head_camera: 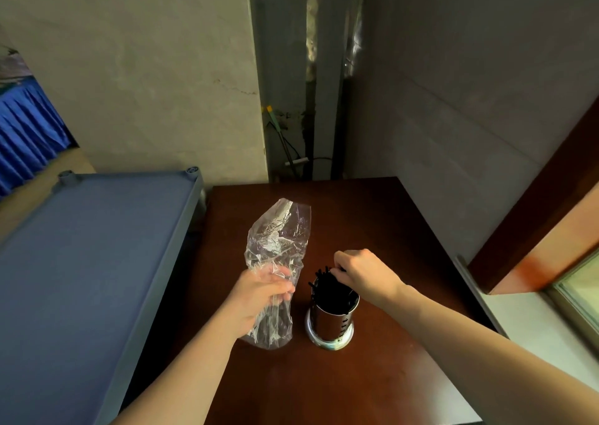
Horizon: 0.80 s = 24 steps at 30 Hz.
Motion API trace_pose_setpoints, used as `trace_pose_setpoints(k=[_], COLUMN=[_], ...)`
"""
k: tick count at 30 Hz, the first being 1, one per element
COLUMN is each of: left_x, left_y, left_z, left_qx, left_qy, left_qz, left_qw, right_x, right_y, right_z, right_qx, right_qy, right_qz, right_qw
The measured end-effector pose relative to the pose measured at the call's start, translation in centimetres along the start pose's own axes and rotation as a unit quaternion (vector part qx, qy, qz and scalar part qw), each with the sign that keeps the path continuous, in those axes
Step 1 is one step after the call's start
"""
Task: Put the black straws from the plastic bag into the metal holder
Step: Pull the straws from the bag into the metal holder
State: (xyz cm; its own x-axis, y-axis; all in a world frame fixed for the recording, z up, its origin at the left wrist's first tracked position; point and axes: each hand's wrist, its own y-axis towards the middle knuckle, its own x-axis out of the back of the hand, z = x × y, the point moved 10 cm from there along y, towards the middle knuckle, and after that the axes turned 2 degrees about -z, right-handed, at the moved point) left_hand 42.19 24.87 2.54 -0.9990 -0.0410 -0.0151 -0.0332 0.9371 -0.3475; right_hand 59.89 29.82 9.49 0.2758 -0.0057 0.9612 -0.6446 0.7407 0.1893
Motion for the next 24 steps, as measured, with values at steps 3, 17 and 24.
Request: trace_pose_setpoints(k=[3, 17, 24], left_x=[-0.3, 1.2, 3.0], left_y=[0.1, -0.1, -0.1], left_z=[0.0, 1.5, 2.6], left_qx=[-0.002, 0.031, 0.048], left_qy=[-0.014, -0.032, -0.028], left_qz=[0.006, -0.036, -0.094], left_qw=[1.000, 0.998, 0.994], right_x=[-1.0, -3.5, -4.0], right_y=[-0.3, -1.6, -2.1], right_z=[-0.2, -0.8, -0.9], right_qx=[-0.007, -0.037, -0.053], right_qy=[-0.015, -0.073, -0.080], right_qz=[0.013, 0.044, 0.040], right_qw=[1.000, 0.996, 0.995])
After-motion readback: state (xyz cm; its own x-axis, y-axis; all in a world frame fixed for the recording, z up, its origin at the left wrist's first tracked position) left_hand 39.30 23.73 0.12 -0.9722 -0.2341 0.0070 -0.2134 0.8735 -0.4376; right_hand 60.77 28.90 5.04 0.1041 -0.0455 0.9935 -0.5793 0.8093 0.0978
